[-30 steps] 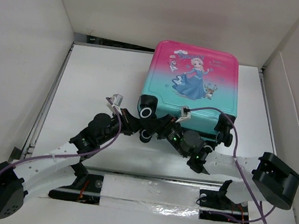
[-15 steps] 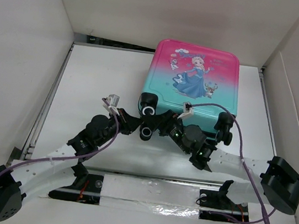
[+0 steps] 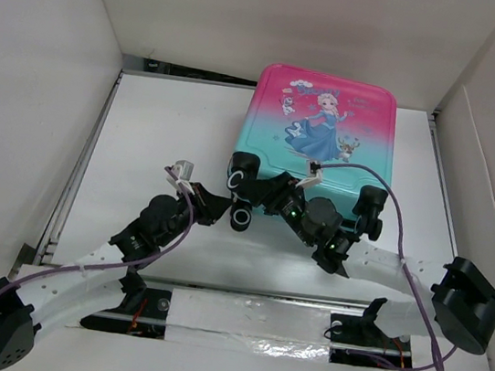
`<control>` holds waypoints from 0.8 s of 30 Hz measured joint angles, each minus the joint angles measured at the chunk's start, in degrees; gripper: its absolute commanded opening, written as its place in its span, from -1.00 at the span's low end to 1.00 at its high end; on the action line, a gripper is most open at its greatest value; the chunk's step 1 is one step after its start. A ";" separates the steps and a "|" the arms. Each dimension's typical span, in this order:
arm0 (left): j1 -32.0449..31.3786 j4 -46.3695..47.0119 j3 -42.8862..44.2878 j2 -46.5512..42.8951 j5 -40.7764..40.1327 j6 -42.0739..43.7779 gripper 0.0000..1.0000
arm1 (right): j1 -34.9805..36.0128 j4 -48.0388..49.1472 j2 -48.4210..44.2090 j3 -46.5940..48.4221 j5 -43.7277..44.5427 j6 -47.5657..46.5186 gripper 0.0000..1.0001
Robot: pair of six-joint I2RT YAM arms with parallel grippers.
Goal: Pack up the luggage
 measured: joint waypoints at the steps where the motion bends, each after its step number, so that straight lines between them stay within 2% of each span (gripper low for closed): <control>1: 0.00 -0.11 -0.20 -0.28 -0.55 0.22 -0.99 | 0.00 -0.02 0.26 0.22 -0.22 0.04 0.48; 4: 0.00 -0.79 -0.31 -0.50 -2.10 1.07 -0.98 | 0.04 -0.13 0.70 1.11 -0.50 -0.48 0.52; 9: 0.00 -0.11 -0.31 0.28 -2.97 1.92 -0.97 | -0.02 -0.33 1.01 1.25 -0.52 -1.03 0.45; 14: 0.00 1.07 -0.24 3.15 -2.95 2.49 -0.97 | -0.02 -1.79 2.27 3.04 -1.31 -1.86 0.56; 17: 0.00 1.14 -0.24 3.91 -3.04 2.84 -0.97 | -0.09 -3.15 2.82 4.15 -1.42 -2.29 0.55; 21: 0.00 2.12 -0.22 3.91 -3.19 3.21 -0.97 | -0.24 -4.15 2.84 4.22 -1.38 -2.34 0.38; 22: 0.00 2.36 -0.17 3.91 -3.21 3.37 -0.97 | -0.28 -4.55 2.84 4.22 -1.38 -2.21 0.20; 23: 0.00 2.60 -0.15 3.91 -3.21 3.45 -0.97 | -0.28 -5.03 2.84 4.22 -1.60 -1.88 0.11; 24: 0.00 2.80 -0.15 3.91 -3.21 3.58 -0.97 | -0.28 -5.42 2.84 4.22 -1.55 -1.49 -0.14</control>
